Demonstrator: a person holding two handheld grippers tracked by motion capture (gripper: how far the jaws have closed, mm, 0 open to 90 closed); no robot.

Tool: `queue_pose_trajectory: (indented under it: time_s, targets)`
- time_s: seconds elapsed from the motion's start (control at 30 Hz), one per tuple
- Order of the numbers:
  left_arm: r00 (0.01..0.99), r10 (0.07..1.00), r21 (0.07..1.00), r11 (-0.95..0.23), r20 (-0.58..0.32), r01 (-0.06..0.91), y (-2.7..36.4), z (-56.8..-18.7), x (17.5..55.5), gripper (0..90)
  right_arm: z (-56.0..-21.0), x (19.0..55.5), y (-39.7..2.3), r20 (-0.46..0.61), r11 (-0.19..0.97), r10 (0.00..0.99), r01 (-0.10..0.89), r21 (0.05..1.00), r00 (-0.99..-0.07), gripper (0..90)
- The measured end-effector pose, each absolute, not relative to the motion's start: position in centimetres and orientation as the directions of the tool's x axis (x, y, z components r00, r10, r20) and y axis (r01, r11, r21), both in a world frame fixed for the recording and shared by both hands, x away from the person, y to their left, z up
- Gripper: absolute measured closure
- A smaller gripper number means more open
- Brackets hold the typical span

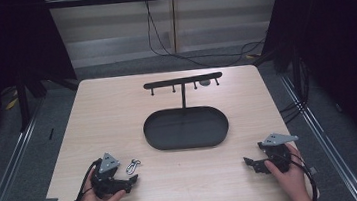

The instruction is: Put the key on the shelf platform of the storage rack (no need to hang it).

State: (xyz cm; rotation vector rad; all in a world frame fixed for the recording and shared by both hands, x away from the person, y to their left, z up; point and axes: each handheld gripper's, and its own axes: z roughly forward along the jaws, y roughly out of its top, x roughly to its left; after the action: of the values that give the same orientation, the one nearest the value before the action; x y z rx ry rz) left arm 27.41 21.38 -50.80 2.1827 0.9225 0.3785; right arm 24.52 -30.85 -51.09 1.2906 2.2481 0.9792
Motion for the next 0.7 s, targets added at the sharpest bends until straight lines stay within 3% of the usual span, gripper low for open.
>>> queue_pose_trajectory:
  time_s: [0.23,0.7]
  targets:
    - [0.699,0.715,0.722,-0.475,-0.018,0.504,21.3,-50.7,27.3,16.4,-51.1,24.5,-30.9,0.022,0.341,0.857,0.6,0.724,-0.514,16.5]
    - [0.731,0.681,0.54,-0.601,-0.039,0.589,19.7,-48.3,28.4,30.6,-51.1,24.5,-30.9,0.023,0.34,0.858,0.601,0.723,-0.514,16.5]
